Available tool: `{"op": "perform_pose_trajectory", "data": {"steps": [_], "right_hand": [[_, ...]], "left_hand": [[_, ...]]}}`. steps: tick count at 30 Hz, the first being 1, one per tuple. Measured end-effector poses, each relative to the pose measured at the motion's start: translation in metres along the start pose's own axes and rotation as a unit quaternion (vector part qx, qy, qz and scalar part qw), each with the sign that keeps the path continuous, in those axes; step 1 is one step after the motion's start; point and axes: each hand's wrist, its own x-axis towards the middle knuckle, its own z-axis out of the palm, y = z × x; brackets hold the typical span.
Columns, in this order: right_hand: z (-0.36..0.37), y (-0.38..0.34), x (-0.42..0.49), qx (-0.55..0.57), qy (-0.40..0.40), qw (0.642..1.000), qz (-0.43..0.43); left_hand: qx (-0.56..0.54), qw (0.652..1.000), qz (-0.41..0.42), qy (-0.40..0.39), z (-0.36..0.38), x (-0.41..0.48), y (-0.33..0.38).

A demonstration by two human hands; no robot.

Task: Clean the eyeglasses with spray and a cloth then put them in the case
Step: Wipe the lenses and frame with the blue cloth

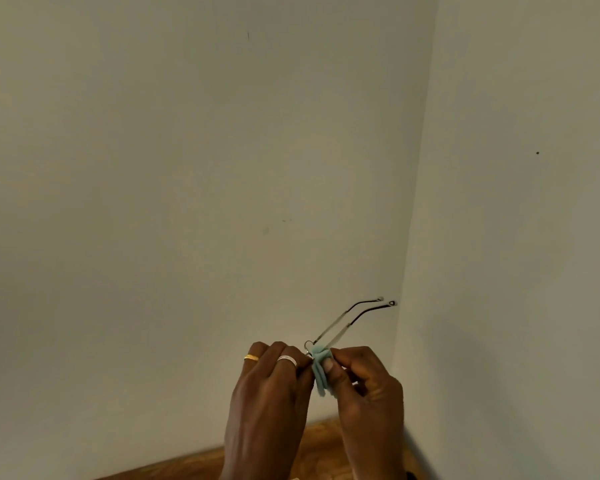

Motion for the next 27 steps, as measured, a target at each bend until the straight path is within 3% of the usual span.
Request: {"op": "perform_pose_trajectory", "data": {"steps": [9, 13, 19, 27], "right_hand": [[-0.002, 0.001, -0.011, -0.039, -0.022, 0.999, 0.006], [-0.003, 0.003, -0.013, -0.028, 0.002, 1.0, 0.01], [-0.003, 0.0, -0.013, 0.024, 0.004, 0.996, 0.086], [-0.017, -0.02, 0.01, 0.151, 0.017, 0.971, 0.183]], "left_hand": [[0.062, 0.998, 0.028, -0.003, 0.01, -0.015, 0.006], [0.049, 0.999, 0.019, -0.013, 0.015, -0.022, 0.01], [0.026, 1.0, 0.014, 0.0, 0.018, -0.027, 0.009], [-0.023, 0.996, 0.037, 0.084, 0.022, -0.029, 0.004]]}}
